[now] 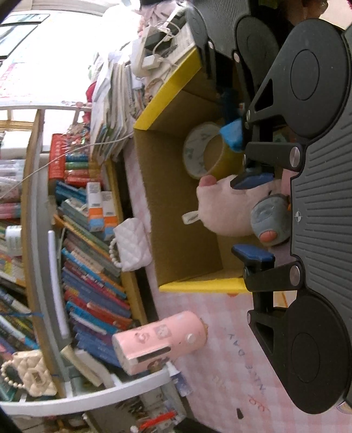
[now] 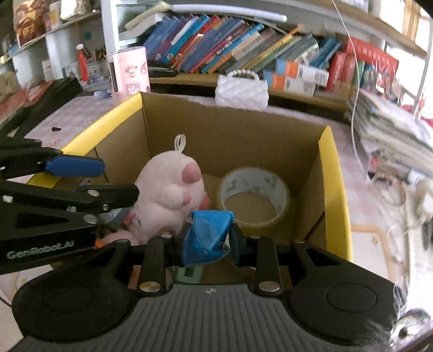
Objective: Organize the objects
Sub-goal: 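Open the left tool to drop the toy car into the box while the right tool releases the blue item, then withdraw both open tools from the yellow box back over the table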
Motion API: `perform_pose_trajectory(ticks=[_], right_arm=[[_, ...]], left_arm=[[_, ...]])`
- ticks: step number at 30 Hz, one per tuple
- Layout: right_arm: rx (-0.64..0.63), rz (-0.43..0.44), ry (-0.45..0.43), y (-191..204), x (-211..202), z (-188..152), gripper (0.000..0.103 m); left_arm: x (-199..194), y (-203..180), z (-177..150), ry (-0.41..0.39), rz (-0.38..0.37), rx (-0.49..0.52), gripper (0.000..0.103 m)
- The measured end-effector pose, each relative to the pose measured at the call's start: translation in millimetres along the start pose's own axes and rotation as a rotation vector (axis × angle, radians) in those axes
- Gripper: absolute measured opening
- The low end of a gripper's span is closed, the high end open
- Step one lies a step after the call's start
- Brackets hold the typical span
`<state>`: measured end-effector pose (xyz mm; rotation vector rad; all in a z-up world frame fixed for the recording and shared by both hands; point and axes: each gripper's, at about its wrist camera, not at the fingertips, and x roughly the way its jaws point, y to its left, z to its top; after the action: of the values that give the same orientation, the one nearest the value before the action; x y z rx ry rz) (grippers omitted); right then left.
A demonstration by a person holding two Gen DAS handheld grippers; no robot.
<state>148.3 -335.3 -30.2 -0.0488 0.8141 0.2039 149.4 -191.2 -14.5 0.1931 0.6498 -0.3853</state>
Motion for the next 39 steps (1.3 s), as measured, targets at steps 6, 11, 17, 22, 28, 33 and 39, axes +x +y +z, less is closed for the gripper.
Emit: perform_pose_trajectory(ticks=[6, 11, 17, 22, 28, 33, 39], right_arm=[[0.034, -0.006, 0.006, -1, -1, -1, 0.029], [0.061, -0.039, -0.035, 1, -15, -4, 0.038], [0.139, -0.093, -0.085, 7, -41, -16, 0.041], [0.18, -0.16, -0.143, 24, -71, -26, 0.051], [0.177, -0.21, -0.224, 59, -107, -43, 0.061], [0.192, -0.174, -0.174, 95, -118, -65, 0.065], [0.185, -0.15, -0.112, 137, -124, -93, 0.074]], left_arm=[[-32, 4, -1, -0.09, 0.042, -0.032, 0.072], [-67, 16, -9, -0.152, 0.082, -0.065, 0.084], [-97, 32, -30, -0.177, 0.122, -0.102, 0.09], [-121, 47, -54, -0.172, 0.159, -0.148, 0.094], [-148, 62, -86, -0.141, 0.21, -0.2, 0.096], [-170, 74, -112, -0.102, 0.245, -0.223, 0.097], [-188, 83, -138, -0.049, 0.258, -0.225, 0.099]])
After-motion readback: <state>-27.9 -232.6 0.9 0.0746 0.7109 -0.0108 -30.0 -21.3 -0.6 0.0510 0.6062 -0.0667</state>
